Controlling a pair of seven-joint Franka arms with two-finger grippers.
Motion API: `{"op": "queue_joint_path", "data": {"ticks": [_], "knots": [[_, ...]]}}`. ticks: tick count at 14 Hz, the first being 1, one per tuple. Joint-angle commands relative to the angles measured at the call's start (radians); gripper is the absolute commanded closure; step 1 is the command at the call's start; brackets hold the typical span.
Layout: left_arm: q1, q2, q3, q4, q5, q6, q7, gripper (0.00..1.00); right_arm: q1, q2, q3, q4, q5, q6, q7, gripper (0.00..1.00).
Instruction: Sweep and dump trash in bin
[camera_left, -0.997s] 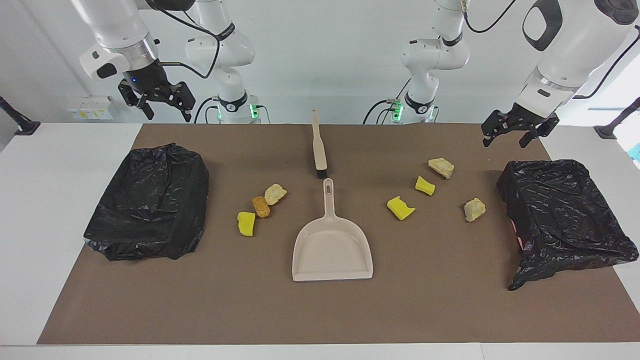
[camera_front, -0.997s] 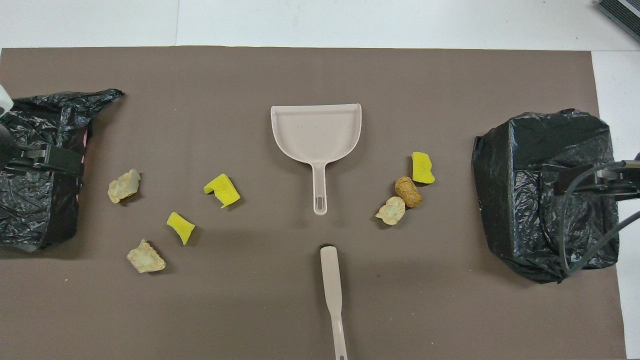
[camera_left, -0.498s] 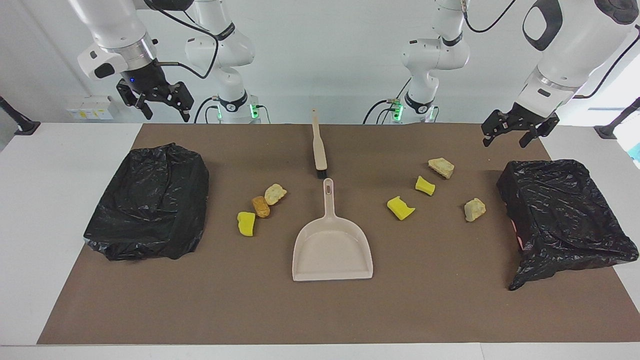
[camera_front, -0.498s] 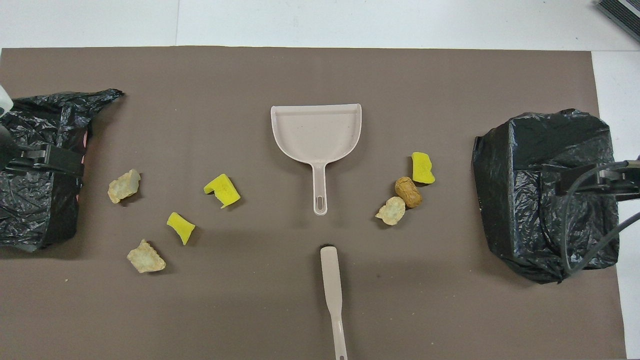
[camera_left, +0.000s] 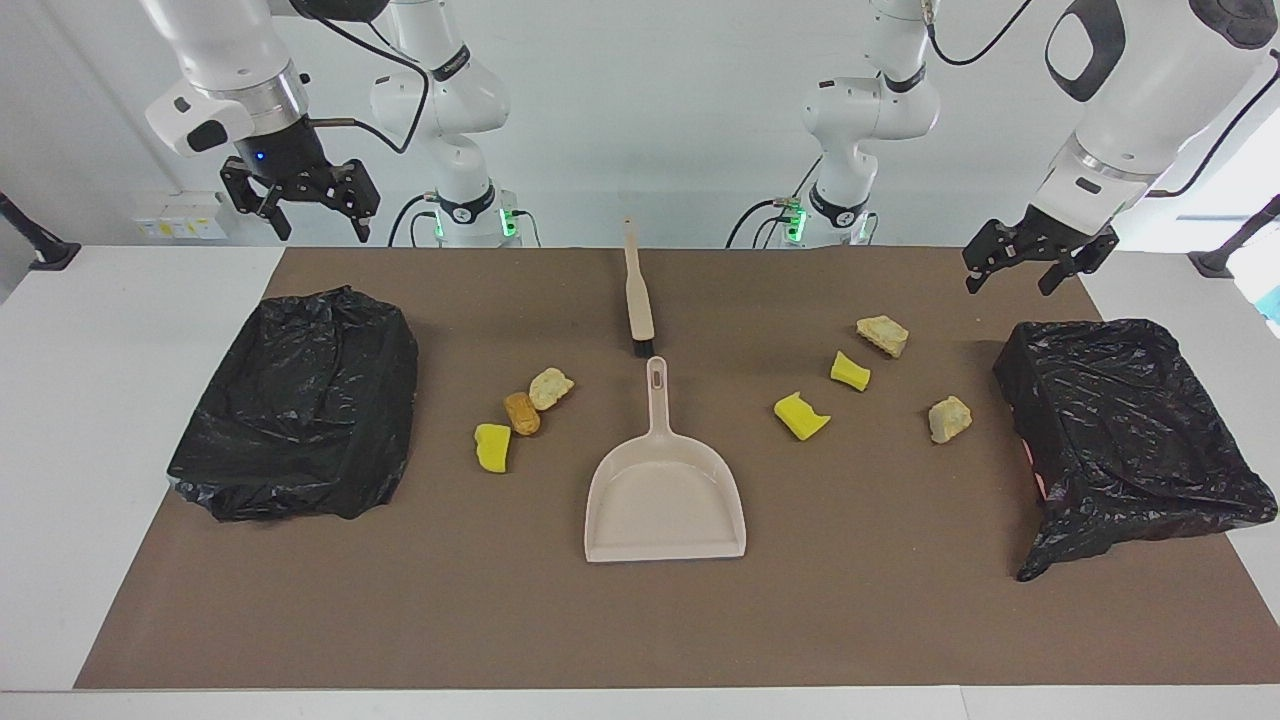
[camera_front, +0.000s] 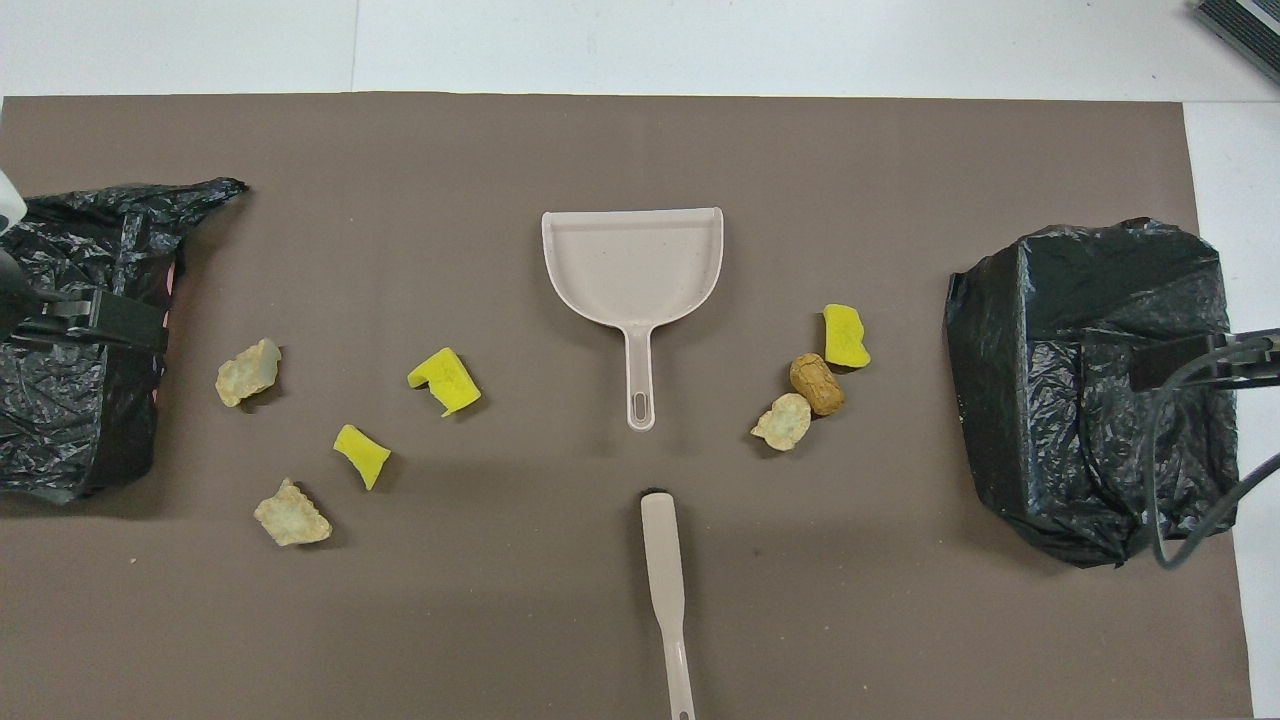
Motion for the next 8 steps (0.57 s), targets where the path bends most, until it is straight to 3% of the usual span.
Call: {"op": "queue_joint_path", "data": {"ticks": [1, 8], "knots": [[0.002, -0.028, 0.0, -0.031, 0.018, -0.008, 0.013, 0.0, -0.008, -0.014, 0.003, -0.006, -0.001, 0.001, -0.027, 0.0], [0.002, -0.031, 0.0, -0.034, 0.017, -0.008, 0.012, 0.0, -0.012, -0.036, -0.003, -0.026, -0.001, -0.04, -0.035, 0.0]]}}
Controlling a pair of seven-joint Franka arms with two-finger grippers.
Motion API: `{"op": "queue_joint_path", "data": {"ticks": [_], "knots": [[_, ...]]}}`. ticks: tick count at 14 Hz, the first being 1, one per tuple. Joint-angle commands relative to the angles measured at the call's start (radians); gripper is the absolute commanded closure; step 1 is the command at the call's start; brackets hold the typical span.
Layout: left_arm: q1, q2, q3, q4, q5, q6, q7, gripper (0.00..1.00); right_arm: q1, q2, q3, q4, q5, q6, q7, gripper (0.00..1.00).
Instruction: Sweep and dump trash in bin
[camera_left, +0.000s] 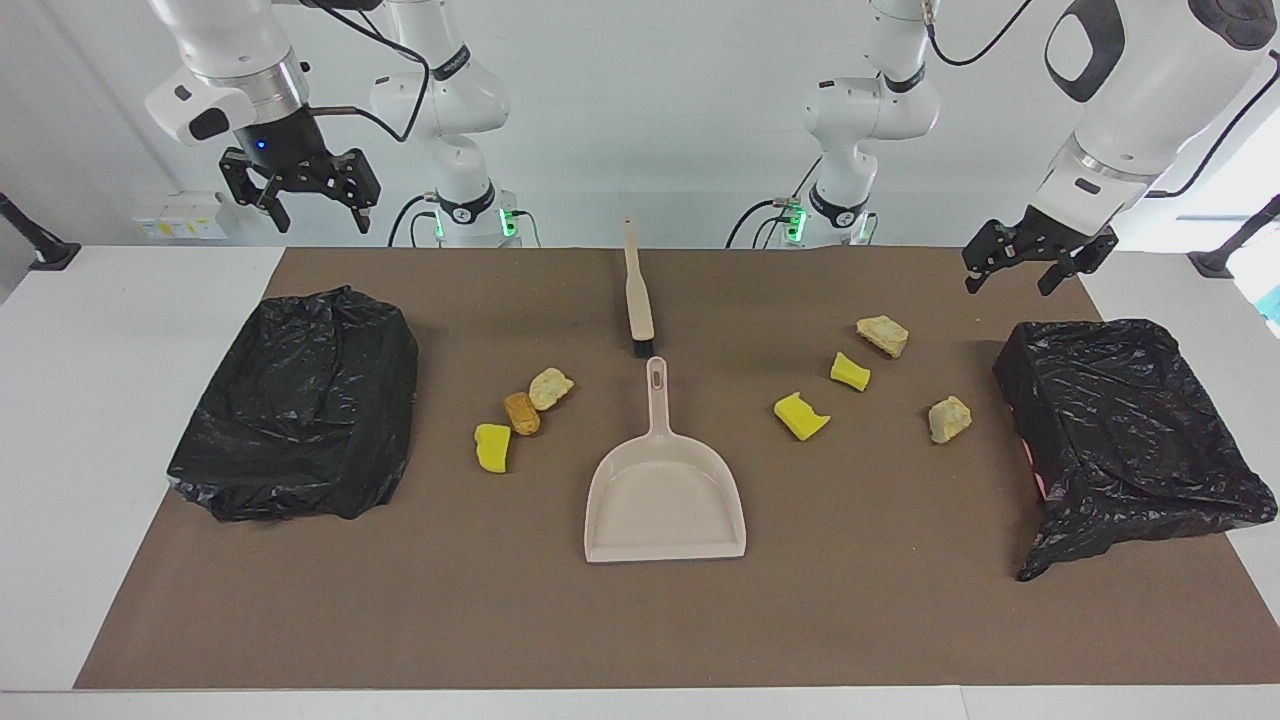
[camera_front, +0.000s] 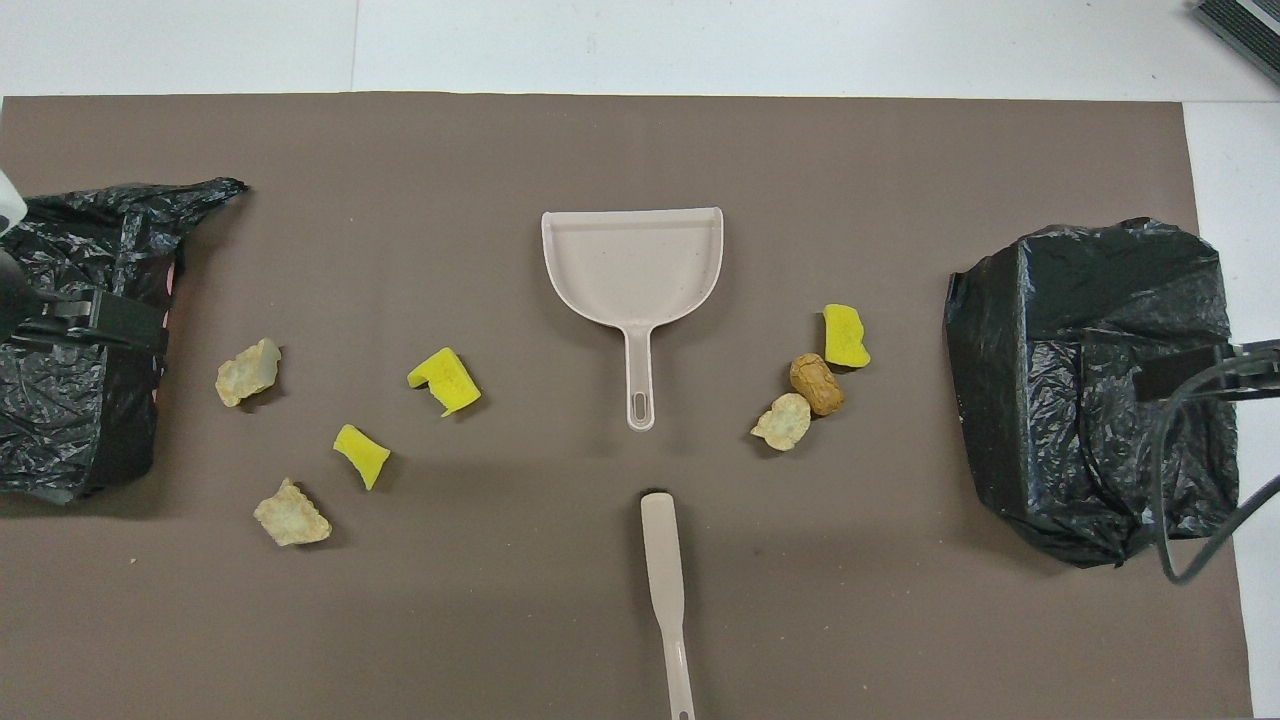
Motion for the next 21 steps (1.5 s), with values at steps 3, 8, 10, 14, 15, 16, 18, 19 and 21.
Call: {"op": "queue_joint_path", "data": {"ticks": [3, 8, 10, 14, 15, 16, 18, 19, 21], "knots": [[-0.01, -0.034, -0.002, -0.04, 0.017, -0.005, 0.004, 0.0, -0.011, -0.032, 0.0, -0.028, -0.001, -0.01, -0.023, 0.0], [-0.079, -0.068, -0.012, -0.106, 0.009, 0.012, -0.06, 0.0, -0.011, -0.034, -0.002, -0.028, -0.001, -0.019, -0.028, 0.0], [-0.165, -0.073, -0.012, -0.131, 0.001, 0.031, -0.178, 0.0, -0.012, -0.034, -0.005, -0.026, -0.001, -0.038, -0.034, 0.0], [-0.315, -0.094, -0.012, -0.19, -0.029, 0.05, -0.314, 0.0, -0.012, -0.035, -0.008, -0.026, -0.001, -0.052, -0.034, 0.0], [-0.353, -0.097, -0.012, -0.204, -0.038, 0.059, -0.355, 0.0, -0.012, -0.035, -0.008, -0.026, -0.001, -0.052, -0.035, 0.0], [-0.402, -0.097, -0.012, -0.223, -0.038, 0.076, -0.405, 0.0, -0.012, -0.035, -0.008, -0.026, -0.001, -0.05, -0.034, 0.0], [-0.493, -0.113, -0.012, -0.269, -0.038, 0.134, -0.505, 0.0, -0.012, -0.037, -0.008, -0.029, 0.0, -0.052, -0.032, 0.0], [-0.527, -0.128, -0.014, -0.289, -0.038, 0.148, -0.535, 0.0, -0.012, -0.044, -0.008, -0.037, 0.0, -0.055, -0.032, 0.0], [-0.617, -0.13, -0.012, -0.325, -0.04, 0.157, -0.588, 0.0, -0.012, -0.049, -0.008, -0.041, 0.0, -0.082, -0.034, 0.0]]}}
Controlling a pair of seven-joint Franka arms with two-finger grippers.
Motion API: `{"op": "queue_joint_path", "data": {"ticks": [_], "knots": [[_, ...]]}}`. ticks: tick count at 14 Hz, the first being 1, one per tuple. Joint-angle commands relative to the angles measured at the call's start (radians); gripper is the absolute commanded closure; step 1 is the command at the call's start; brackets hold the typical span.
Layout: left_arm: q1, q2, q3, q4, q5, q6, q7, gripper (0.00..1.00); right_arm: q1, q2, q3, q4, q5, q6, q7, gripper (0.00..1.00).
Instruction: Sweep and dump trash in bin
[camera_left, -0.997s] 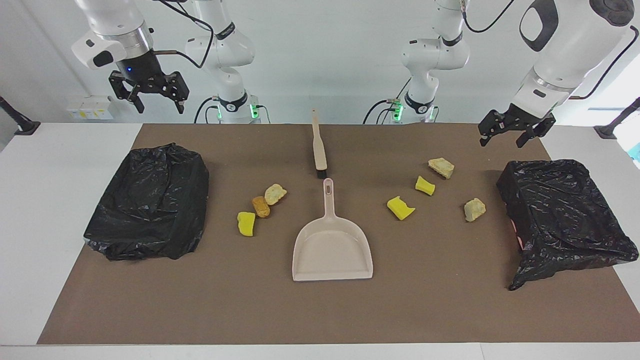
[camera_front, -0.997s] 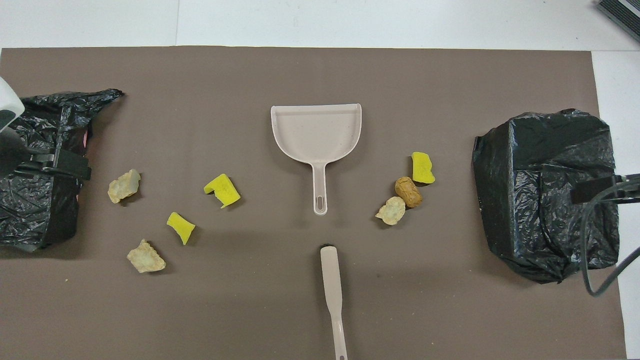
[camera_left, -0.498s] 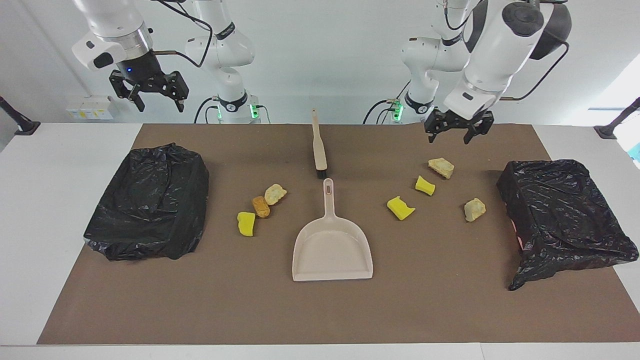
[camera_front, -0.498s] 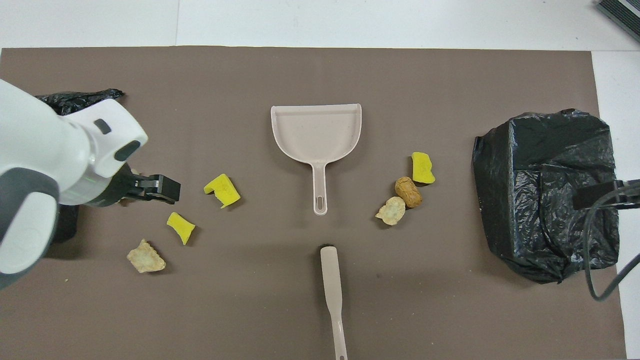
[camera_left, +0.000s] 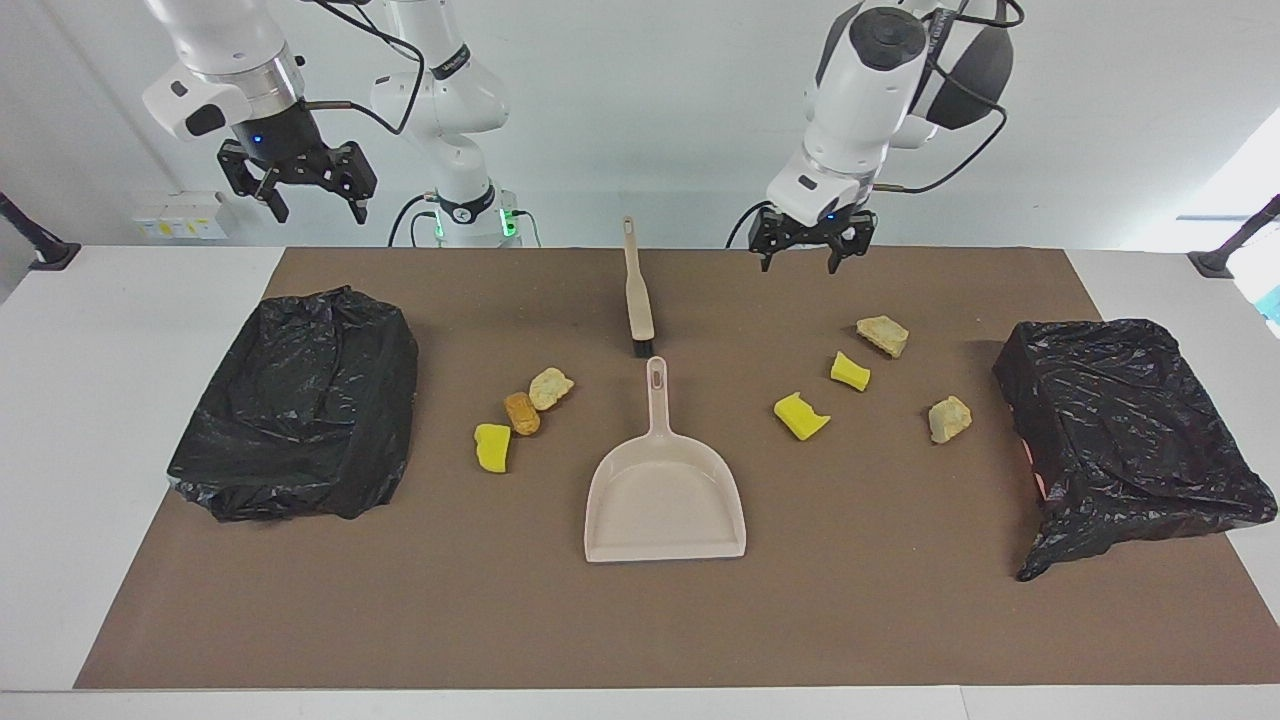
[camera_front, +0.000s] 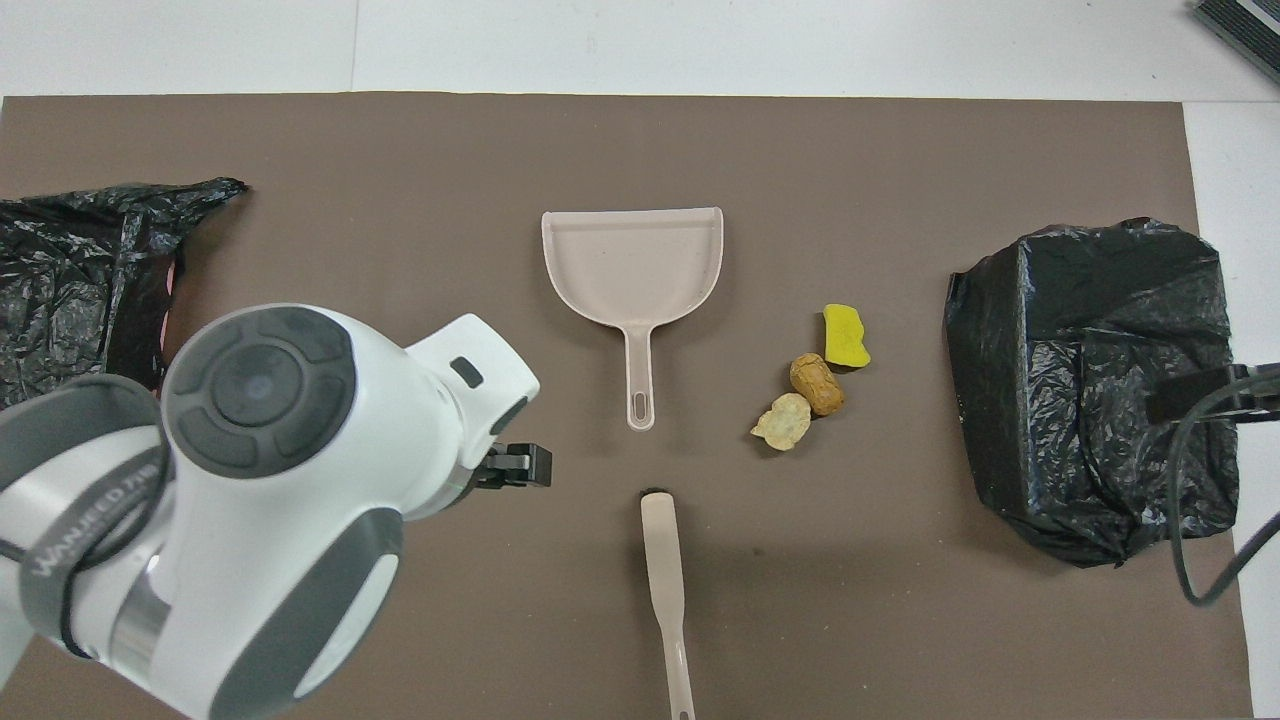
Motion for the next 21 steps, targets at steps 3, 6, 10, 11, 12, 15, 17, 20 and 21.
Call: {"op": "queue_joint_path", "data": {"ticks": [3, 6, 10, 11, 12, 15, 17, 20, 21], "knots": [[-0.197, -0.067, 0.018, -0.166, -0.013, 0.123, -0.145, 0.0, -0.011, -0.031, 0.002, -0.031, -0.001, -0.014, -0.034, 0.0], [-0.291, -0.026, 0.02, -0.216, -0.041, 0.177, -0.202, 0.0, -0.009, -0.033, 0.004, -0.045, 0.0, -0.012, -0.017, 0.0], [-0.4, -0.004, 0.018, -0.333, -0.041, 0.387, -0.339, 0.0, -0.001, -0.044, 0.005, -0.072, 0.0, 0.015, -0.014, 0.0], [-0.428, 0.02, 0.017, -0.333, -0.047, 0.396, -0.34, 0.0, 0.002, -0.048, 0.007, -0.083, 0.0, 0.02, 0.0, 0.0], [-0.455, 0.041, 0.018, -0.334, -0.082, 0.41, -0.34, 0.0, 0.003, -0.05, 0.013, -0.094, 0.002, 0.032, 0.018, 0.0], [-0.492, 0.054, 0.018, -0.364, -0.097, 0.481, -0.405, 0.0, 0.051, -0.041, 0.014, -0.138, 0.002, 0.13, 0.023, 0.0], [-0.511, 0.051, 0.018, -0.388, -0.097, 0.498, -0.411, 0.0, 0.092, -0.01, 0.014, -0.144, 0.002, 0.164, 0.034, 0.0], [-0.514, 0.051, 0.018, -0.414, -0.099, 0.527, -0.411, 0.0, 0.16, 0.037, 0.014, -0.14, 0.002, 0.224, 0.074, 0.0], [-0.514, 0.049, 0.018, -0.42, -0.099, 0.531, -0.413, 0.0, 0.167, 0.056, 0.014, -0.138, 0.015, 0.233, 0.092, 0.0]]}}
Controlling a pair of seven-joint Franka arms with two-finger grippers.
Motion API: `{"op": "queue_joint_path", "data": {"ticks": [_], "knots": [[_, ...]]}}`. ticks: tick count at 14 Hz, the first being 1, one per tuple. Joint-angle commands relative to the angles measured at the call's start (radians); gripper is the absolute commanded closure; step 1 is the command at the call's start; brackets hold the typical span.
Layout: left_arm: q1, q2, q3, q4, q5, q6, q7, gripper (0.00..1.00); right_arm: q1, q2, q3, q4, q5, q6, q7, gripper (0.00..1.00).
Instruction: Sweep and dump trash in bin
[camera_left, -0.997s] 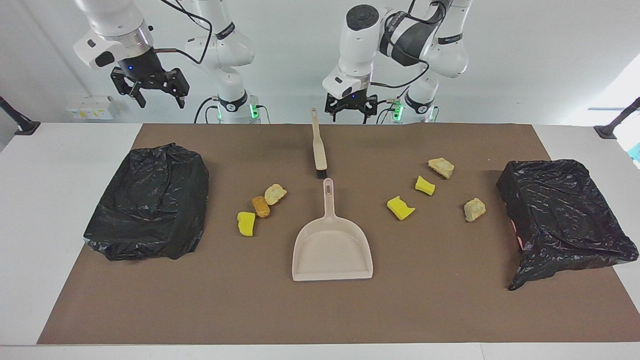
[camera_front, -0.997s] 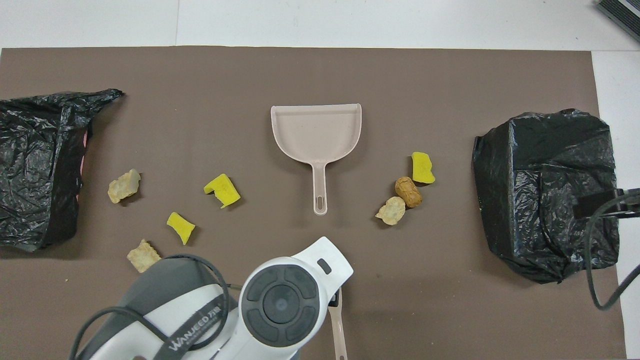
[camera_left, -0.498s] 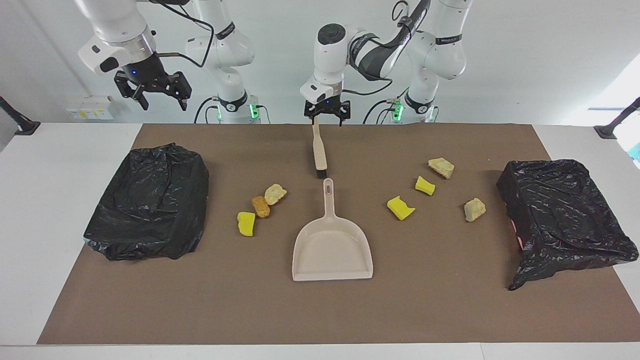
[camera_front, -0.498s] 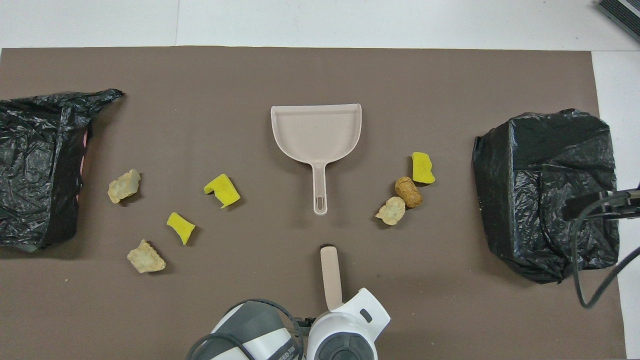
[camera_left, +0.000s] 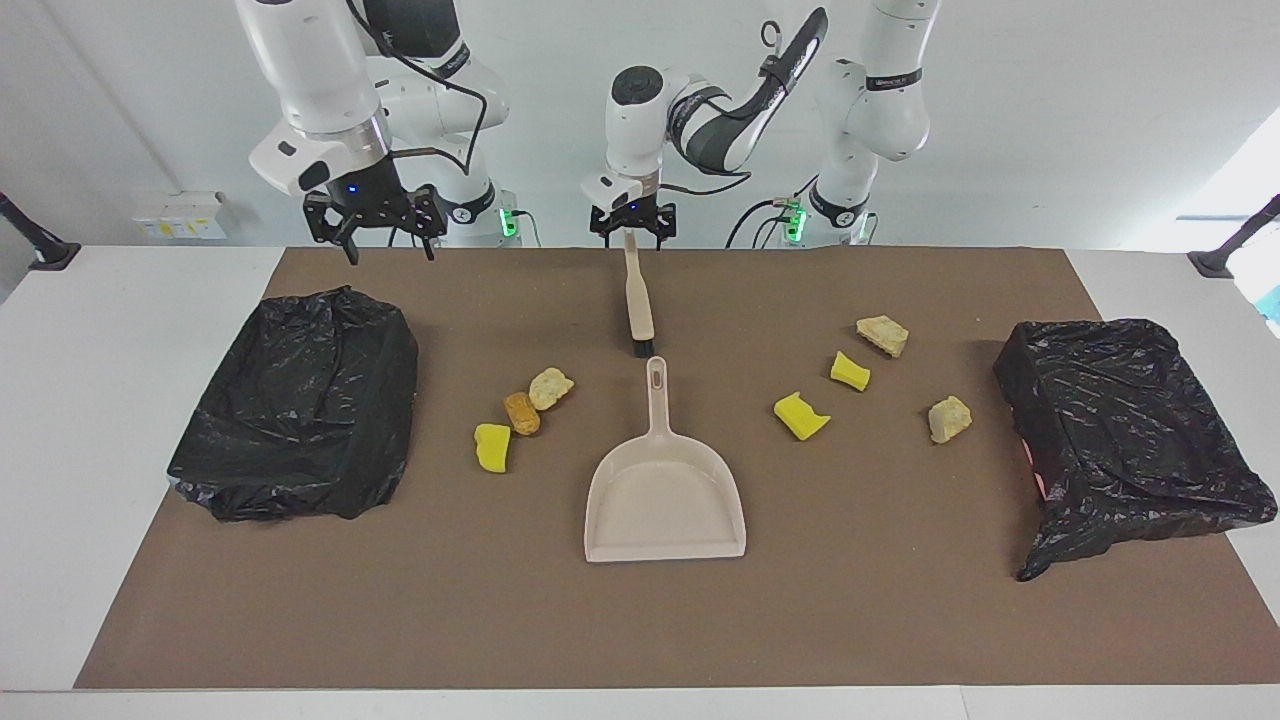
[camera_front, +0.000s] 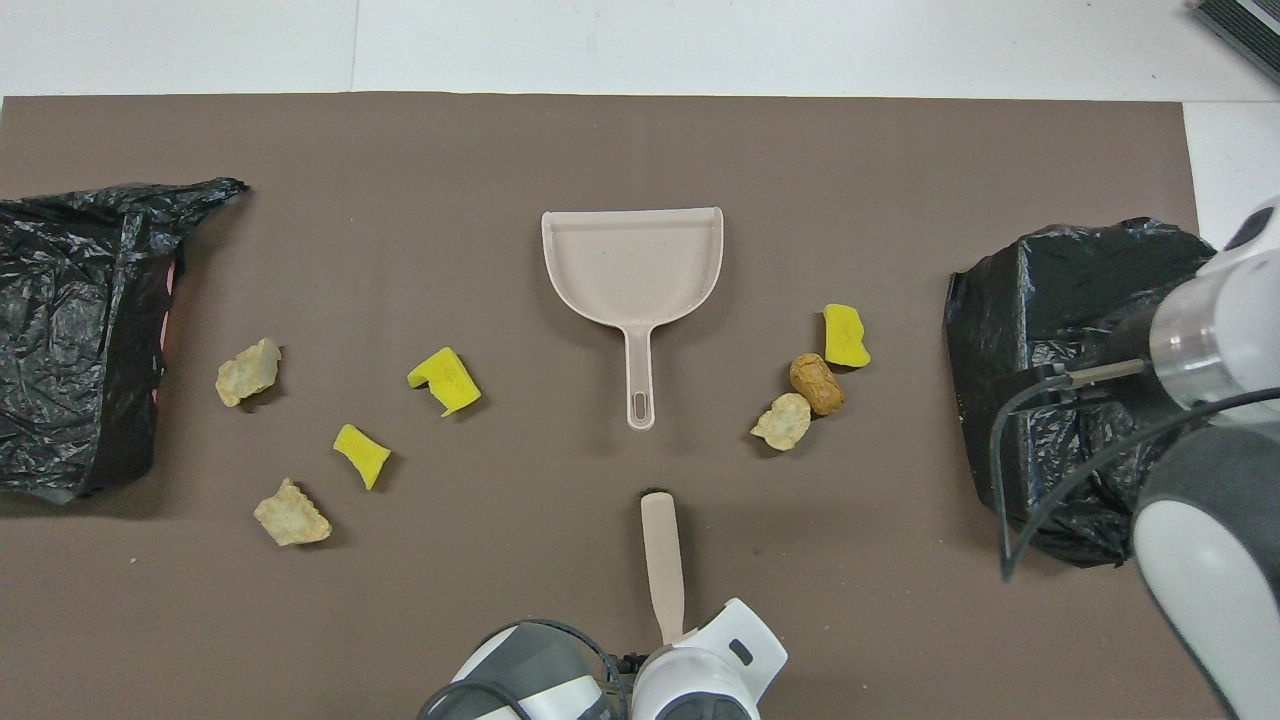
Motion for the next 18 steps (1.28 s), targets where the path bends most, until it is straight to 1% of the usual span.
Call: {"op": "queue_joint_path", "data": {"ticks": [1, 2, 4, 5, 6, 8, 11, 12, 14, 15, 18], "knots": [[-0.026, -0.026, 0.02, -0.048, -0.014, 0.04, -0.014, 0.0, 0.014, 0.048, -0.001, -0.002, 0.058, 0.045, 0.051, 0.0], [-0.027, -0.024, 0.02, -0.051, -0.016, 0.043, -0.028, 0.0, 0.019, 0.075, 0.001, -0.003, 0.086, 0.075, 0.074, 0.0], [-0.027, -0.02, 0.018, -0.056, -0.016, 0.057, -0.042, 0.0, 0.081, 0.129, 0.002, 0.003, 0.09, 0.121, 0.148, 0.0], [-0.033, -0.015, 0.018, -0.059, -0.016, 0.062, -0.046, 0.0, 0.094, 0.141, 0.002, 0.003, 0.09, 0.141, 0.181, 0.0], [-0.055, 0.008, 0.02, -0.059, -0.016, 0.065, -0.065, 0.0, 0.108, 0.158, 0.002, 0.004, 0.09, 0.156, 0.206, 0.0], [-0.059, 0.031, 0.02, -0.057, -0.017, 0.088, -0.079, 0.0, 0.111, 0.164, 0.002, 0.006, 0.091, 0.161, 0.212, 0.0], [-0.056, 0.039, 0.021, -0.048, -0.043, 0.095, -0.08, 0.0, 0.113, 0.166, 0.002, 0.004, 0.093, 0.161, 0.214, 0.0], [-0.056, 0.039, 0.021, -0.048, -0.043, 0.095, -0.091, 0.13, 0.113, 0.166, 0.002, 0.004, 0.093, 0.163, 0.214, 0.0], [-0.055, 0.039, 0.021, -0.048, -0.043, 0.092, -0.094, 0.86, 0.129, 0.181, 0.004, 0.006, 0.094, 0.193, 0.238, 0.0], [-0.05, 0.039, 0.021, -0.048, -0.043, 0.083, -0.077, 1.0, 0.16, 0.195, 0.005, 0.007, 0.103, 0.222, 0.281, 0.0], [-0.026, 0.033, 0.024, -0.048, -0.043, 0.053, -0.078, 1.0, 0.195, 0.252, 0.009, 0.03, 0.109, 0.298, 0.34, 0.0]]}}
